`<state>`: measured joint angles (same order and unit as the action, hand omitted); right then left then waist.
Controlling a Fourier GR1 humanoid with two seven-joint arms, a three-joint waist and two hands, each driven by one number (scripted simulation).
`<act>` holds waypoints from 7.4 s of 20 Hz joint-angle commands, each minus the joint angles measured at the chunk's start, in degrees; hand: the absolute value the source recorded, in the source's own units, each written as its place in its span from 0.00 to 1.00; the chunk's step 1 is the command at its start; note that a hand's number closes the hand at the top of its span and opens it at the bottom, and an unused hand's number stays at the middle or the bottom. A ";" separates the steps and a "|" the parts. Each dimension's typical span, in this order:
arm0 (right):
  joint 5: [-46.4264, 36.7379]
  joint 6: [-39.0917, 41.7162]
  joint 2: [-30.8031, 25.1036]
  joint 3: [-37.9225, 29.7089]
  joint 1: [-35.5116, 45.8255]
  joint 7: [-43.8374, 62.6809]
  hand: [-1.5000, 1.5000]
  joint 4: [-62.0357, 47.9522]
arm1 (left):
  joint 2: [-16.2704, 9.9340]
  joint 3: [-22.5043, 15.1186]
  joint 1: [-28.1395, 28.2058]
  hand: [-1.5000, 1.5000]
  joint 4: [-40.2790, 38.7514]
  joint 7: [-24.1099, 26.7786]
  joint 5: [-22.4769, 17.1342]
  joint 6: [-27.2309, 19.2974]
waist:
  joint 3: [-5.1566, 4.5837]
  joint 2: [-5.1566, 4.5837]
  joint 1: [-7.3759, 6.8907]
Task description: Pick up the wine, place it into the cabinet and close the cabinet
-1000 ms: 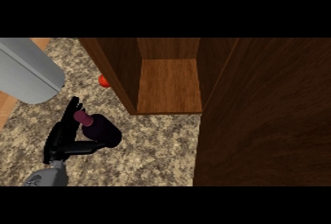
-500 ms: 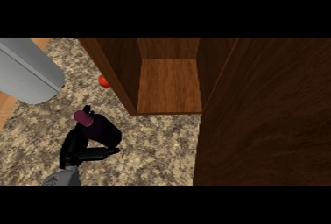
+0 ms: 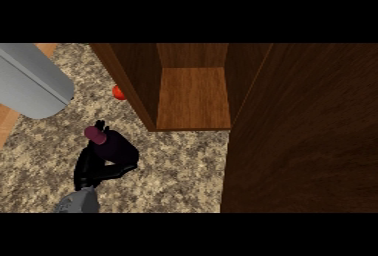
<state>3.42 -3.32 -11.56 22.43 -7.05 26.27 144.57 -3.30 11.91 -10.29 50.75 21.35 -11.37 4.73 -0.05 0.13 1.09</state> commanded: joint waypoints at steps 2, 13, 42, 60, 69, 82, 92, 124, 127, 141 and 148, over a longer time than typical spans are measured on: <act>2.03 -0.73 -0.50 -0.22 -1.50 5.28 0.00 12.29 | 2.53 1.82 -2.40 0.00 -1.75 0.67 -3.71 -0.10 | 0.00 0.01 -0.30; 8.05 2.05 -3.74 -5.65 -4.63 5.92 0.00 15.98 | 1.84 1.85 -4.21 0.00 -8.02 4.89 -4.62 3.78 | 0.06 0.02 0.17; 4.96 0.45 -1.00 -5.52 -1.04 5.30 0.00 11.00 | 3.18 -8.89 10.01 1.00 17.69 12.67 -6.26 7.72 | 0.15 0.37 -1.38; 6.78 1.13 0.08 -5.71 -1.17 7.15 0.00 12.15 | 3.29 -31.34 4.33 1.00 42.98 -9.93 -8.24 -22.42 | 0.06 0.09 -0.05; 8.35 4.43 -0.40 -7.38 -2.70 2.76 0.00 9.40 | 3.30 -30.68 -11.39 1.00 29.90 -11.78 -10.73 -33.14 | 0.06 -0.24 0.56; 7.69 5.56 0.60 -7.17 -3.91 1.09 0.00 8.22 | 3.30 -34.70 -19.48 1.00 11.04 -2.91 -17.20 -38.24 | 0.05 -0.37 0.98; 8.03 5.60 1.22 -6.68 -2.62 5.59 0.00 10.84 | 3.30 -39.19 -18.24 1.00 4.21 7.81 -27.03 -38.62 | -0.04 -0.33 0.87; 7.10 10.48 3.78 -6.54 -7.10 -0.50 0.00 6.69 | 2.95 -29.12 -52.77 1.00 -30.72 7.02 -37.01 -38.63 | 0.03 -0.59 1.68; 7.19 11.08 3.85 -6.73 -8.38 -2.01 0.00 6.53 | 1.53 -29.58 -53.93 1.00 -33.37 7.41 -35.20 -42.05 | 0.07 -0.46 1.51; 9.12 13.55 3.31 -7.16 -10.29 -3.86 0.00 5.89 | -1.96 -31.48 -56.51 0.00 -45.15 6.52 -29.23 -41.74 | 0.07 -1.11 2.65; 9.20 12.93 3.40 -6.42 -11.39 -1.71 0.00 9.64 | -2.24 -31.19 -57.08 0.00 -46.03 6.83 -28.17 -42.88 | 0.03 -0.89 2.36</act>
<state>6.08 9.39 -6.44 17.37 -15.21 19.56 143.28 -1.84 -19.14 -67.11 5.66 28.03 -40.49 -39.44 -0.02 -0.87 3.88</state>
